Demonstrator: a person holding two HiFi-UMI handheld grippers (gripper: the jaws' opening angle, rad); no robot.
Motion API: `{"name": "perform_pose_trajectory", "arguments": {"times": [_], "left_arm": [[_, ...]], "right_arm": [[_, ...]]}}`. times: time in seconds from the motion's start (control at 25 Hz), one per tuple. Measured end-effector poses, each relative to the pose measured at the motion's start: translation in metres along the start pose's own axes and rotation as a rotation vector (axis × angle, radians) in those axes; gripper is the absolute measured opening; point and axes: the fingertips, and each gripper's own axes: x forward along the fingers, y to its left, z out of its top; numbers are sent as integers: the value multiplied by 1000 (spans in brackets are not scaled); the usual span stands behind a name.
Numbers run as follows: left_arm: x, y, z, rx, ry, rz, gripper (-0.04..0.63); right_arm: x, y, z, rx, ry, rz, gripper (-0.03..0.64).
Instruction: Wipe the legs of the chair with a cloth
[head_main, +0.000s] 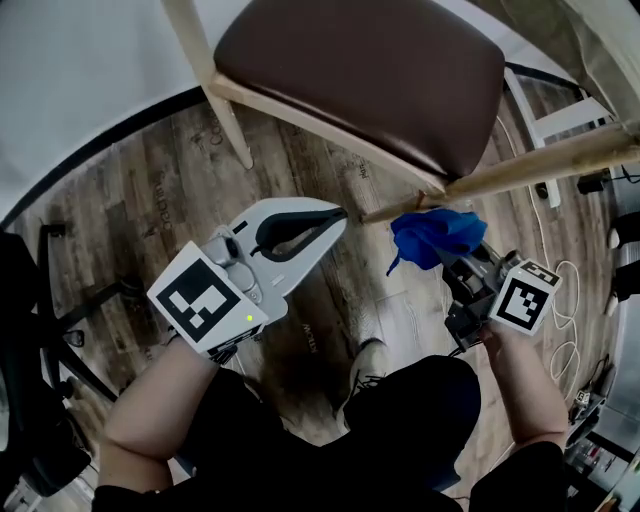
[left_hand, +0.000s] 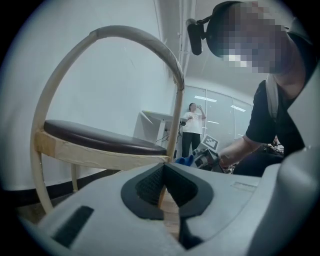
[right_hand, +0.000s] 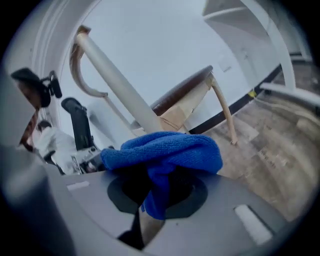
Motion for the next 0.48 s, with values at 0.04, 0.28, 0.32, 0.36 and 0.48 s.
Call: {"name": "perform_pose_trajectory", "arguments": {"times": [0.04,0.28,0.32,0.36,0.48], "left_arm": [[0,0,-2,-1,8,-2,-2],[2,0,-8,-4,32,4,-2],[1,1,-9,-5,38,6,-2],[1,1,-10,-5,44,8,-2],[-1,1,-13,0,56,17,-2]], "right_arm": [[-4,-6,2,-90,16,-39,63],[0,-9,15,-888,264,-193,64],[2,-11,15,-995,302,-207,64],[4,-16,13,-1066,328,-215,64],[10,-30,9,-1090,370,-198,66]]}}
